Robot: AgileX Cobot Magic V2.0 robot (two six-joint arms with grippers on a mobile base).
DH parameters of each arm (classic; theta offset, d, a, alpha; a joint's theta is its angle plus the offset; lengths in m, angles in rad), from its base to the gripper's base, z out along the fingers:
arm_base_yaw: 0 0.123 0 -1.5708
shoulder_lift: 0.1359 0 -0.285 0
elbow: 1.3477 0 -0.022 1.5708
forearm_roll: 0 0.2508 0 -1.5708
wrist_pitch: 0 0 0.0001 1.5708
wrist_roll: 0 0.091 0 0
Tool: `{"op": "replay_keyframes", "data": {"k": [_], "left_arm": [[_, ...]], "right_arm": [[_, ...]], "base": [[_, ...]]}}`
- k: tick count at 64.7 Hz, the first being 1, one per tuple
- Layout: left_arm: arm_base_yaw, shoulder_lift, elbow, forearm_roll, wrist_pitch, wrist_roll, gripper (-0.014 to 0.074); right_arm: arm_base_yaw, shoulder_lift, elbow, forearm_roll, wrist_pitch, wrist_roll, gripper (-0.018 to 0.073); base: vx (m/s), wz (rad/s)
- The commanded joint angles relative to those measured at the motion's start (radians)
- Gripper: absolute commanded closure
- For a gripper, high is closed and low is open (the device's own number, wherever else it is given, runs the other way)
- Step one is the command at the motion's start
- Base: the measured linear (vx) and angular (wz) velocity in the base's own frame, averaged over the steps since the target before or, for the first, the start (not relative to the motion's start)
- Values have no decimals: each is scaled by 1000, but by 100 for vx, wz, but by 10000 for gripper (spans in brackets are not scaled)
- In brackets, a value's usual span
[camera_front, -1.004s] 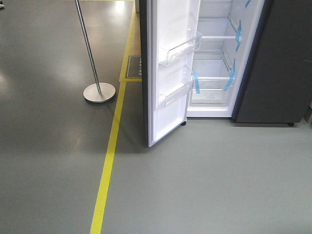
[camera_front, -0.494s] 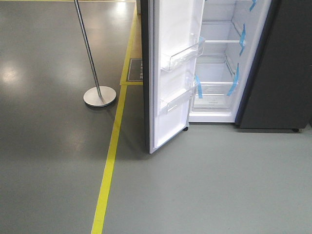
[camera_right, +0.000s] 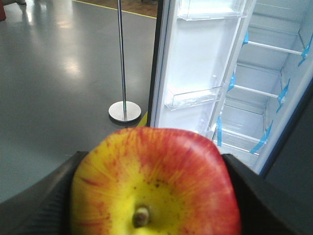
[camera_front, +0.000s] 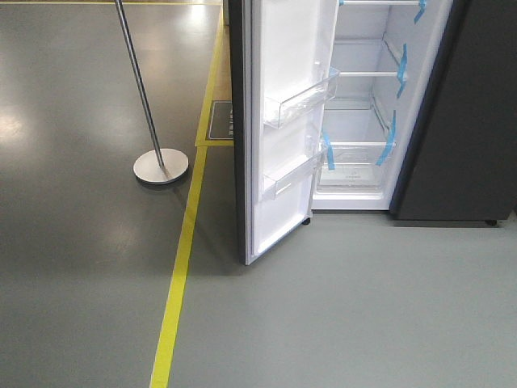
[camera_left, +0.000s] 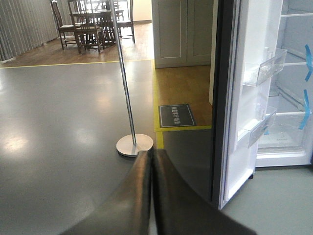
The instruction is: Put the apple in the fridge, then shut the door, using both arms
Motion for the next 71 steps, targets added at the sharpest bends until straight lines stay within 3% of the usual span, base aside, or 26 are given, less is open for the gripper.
{"op": "replay_keyframes", "data": {"k": [1,71], "left_arm": [[-1,-15,-17,-5,-69,-4,602],[-1,-15,-17,-5,-69,-4,602]], "right_arm": [[-3,1,-23,15,-79,-3,461],[-3,1,-23,15,-79,-3,461]], "base": [[9,-1],[11,-2]]}}
